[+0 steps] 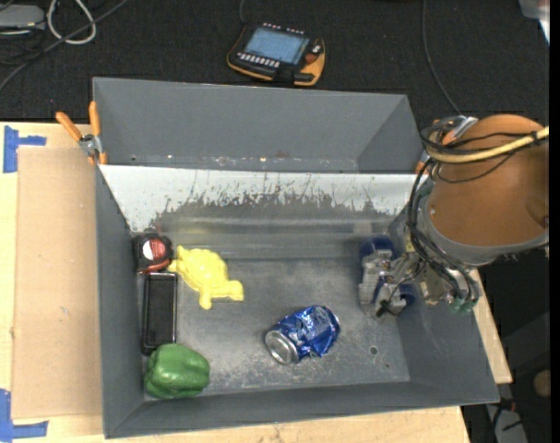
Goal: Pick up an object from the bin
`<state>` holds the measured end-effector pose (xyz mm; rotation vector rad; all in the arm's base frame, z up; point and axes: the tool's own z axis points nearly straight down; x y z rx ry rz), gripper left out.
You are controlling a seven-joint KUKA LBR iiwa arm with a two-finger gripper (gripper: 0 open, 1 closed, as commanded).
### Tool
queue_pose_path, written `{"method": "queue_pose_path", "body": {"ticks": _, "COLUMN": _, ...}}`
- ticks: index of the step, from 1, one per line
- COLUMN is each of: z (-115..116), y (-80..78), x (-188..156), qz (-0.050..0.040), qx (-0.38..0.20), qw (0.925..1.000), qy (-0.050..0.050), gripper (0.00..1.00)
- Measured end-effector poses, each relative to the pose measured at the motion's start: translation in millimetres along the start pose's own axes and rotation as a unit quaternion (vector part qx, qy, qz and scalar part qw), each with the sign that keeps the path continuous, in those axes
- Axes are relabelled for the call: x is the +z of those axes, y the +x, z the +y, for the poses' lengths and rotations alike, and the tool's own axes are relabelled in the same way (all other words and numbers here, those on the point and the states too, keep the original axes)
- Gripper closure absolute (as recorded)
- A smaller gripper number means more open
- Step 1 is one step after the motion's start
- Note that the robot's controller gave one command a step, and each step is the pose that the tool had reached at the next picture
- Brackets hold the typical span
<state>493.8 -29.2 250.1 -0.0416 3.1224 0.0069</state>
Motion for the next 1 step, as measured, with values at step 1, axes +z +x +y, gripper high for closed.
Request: {"method": "queue_pose_path", "body": {"ticks": 1, "z": -0.1, "y": 0.0, "x": 0.0, "qz": 0.0000, "qx": 0.000, "qw": 1.0000, "qy": 0.000, "gripper": 1.00}}
